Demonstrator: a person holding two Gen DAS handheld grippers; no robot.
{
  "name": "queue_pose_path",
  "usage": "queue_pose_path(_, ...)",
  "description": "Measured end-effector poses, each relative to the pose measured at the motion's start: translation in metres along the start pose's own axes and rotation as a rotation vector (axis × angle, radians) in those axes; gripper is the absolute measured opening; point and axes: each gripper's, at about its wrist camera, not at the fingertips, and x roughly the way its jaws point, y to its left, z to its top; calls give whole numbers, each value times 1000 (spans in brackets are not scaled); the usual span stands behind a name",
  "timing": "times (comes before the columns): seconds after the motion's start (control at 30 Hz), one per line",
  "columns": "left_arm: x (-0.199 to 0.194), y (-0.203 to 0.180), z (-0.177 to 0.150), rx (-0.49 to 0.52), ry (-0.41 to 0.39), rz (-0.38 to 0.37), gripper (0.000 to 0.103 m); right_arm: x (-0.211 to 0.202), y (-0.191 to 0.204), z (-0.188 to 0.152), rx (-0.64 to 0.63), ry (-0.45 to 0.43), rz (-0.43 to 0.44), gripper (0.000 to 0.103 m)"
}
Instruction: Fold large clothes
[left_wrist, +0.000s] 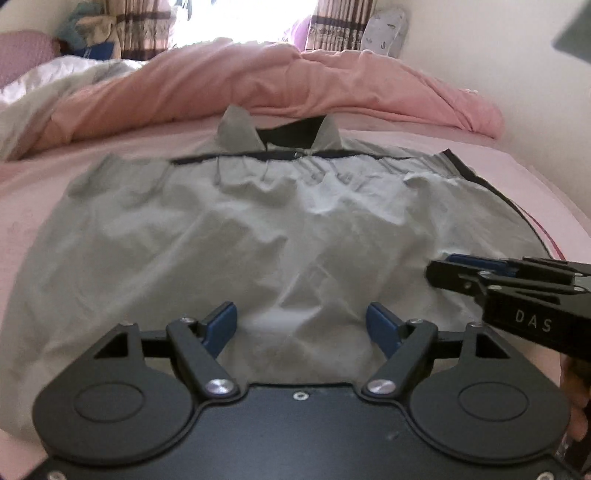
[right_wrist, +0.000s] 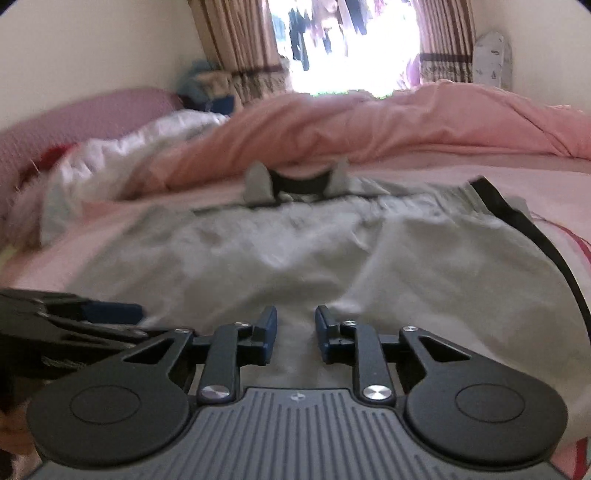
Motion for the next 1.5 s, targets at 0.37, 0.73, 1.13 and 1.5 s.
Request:
queue_pose_path(0.37,-30,85,-21,-33,27,238,82,-38,-100,-18,102,14,-192,21)
queue_pose_path(0.73,-63,98,-29,-45,-40,217,82,-65,-104,-21,113,-45,-238,28)
queue_pose_path(1.13,-68,137,-66,-144,-22,220,88,-65,-136,-50,158,-15,-280,31)
queue_pose_path(1.5,-89,97,-50,-103,-80,237,84,-78,-81,-24,126,-79,-224,32)
